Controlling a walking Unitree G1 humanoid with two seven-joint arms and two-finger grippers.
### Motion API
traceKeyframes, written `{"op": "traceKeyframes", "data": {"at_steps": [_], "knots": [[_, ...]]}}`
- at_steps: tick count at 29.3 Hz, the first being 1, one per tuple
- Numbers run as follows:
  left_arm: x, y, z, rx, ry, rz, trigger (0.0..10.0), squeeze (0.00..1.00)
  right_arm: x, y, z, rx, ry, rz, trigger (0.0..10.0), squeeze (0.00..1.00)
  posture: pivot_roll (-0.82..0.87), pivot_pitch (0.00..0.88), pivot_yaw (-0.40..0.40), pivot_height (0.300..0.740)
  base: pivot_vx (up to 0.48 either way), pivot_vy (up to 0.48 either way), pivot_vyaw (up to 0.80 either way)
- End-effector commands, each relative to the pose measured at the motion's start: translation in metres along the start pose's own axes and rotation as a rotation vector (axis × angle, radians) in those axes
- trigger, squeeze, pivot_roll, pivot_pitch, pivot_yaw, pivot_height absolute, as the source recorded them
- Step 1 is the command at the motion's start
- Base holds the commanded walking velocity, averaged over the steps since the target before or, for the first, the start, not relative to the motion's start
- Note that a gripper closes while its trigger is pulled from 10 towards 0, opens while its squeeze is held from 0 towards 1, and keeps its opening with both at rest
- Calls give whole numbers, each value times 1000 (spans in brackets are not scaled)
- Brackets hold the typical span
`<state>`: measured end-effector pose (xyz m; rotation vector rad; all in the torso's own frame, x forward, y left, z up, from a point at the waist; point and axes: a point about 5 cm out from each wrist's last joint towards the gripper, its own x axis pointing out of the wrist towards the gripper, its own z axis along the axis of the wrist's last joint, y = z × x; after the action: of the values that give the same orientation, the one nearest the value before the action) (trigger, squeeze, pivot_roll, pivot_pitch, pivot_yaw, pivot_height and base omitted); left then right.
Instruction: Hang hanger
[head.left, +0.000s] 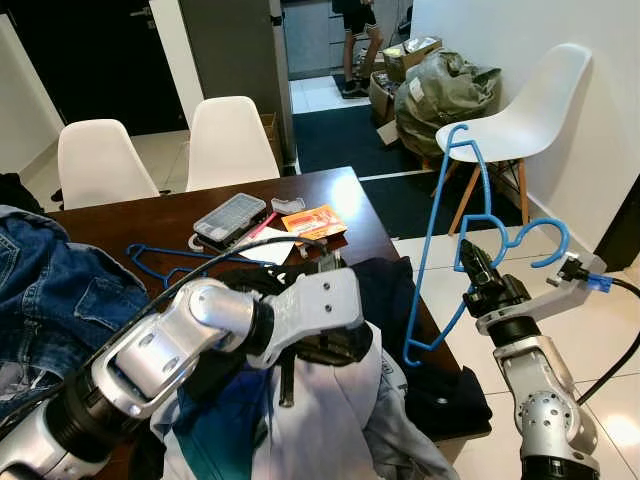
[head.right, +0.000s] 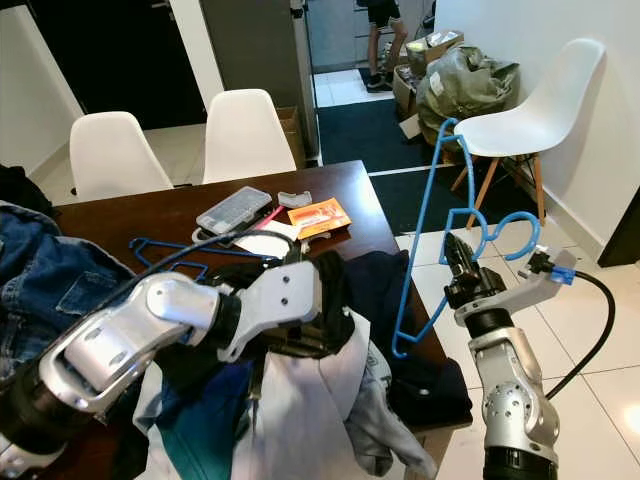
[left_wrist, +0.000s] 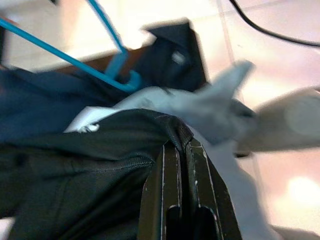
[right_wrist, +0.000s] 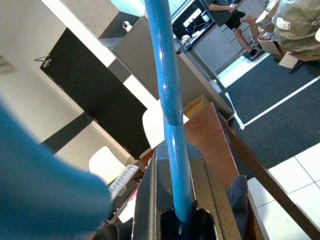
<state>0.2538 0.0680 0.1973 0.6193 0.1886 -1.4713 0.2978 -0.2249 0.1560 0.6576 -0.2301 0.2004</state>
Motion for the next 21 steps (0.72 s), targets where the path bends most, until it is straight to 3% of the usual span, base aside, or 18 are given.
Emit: {"op": "traceKeyframes", "data": {"at_steps": [1, 3, 8, 9, 14, 19, 20, 21], "knots": [[1, -10, -10, -13, 77, -57, 10000, 0, 2, 2, -5, 21, 23, 6, 10000, 0, -133, 0, 70, 740, 0, 0, 0], [3, -18, -18, -28, 128, -99, 10000, 0, 2, 1, -5, 22, 25, 6, 10000, 0, -134, 0, 71, 740, 0, 0, 0], [10, -22, -26, -65, 172, -88, 10000, 4, 2, 0, -6, 23, 31, 4, 10000, 0, -131, 0, 67, 740, 0, 0, 0], [12, -22, -26, -85, 167, -77, 10000, 1000, 2, 0, -6, 23, 33, 4, 10000, 0, -131, 0, 66, 740, 0, 0, 0], [8, -18, -19, -126, 110, -57, 10000, 1000, 2, 0, -7, 23, 40, 4, 10000, 0, -132, 0, 66, 740, 0, 0, 0], [-22, -2, 17, -140, -167, -28, 10000, 1000, 2, -1, -8, 25, 45, 3, 10000, 0, -129, 0, 64, 740, 0, 0, 0], [-22, -2, 17, -140, -167, -28, 10000, 1000, 2, -1, -8, 25, 45, 3, 10000, 0, -129, 0, 64, 740, 0, 0, 0], [-34, 8, 26, -143, -252, 26, 10000, 1000, 2, -1, -8, 26, 47, 3, 10000, 0, -130, 0, 64, 740, 0, 0, 0]]}}
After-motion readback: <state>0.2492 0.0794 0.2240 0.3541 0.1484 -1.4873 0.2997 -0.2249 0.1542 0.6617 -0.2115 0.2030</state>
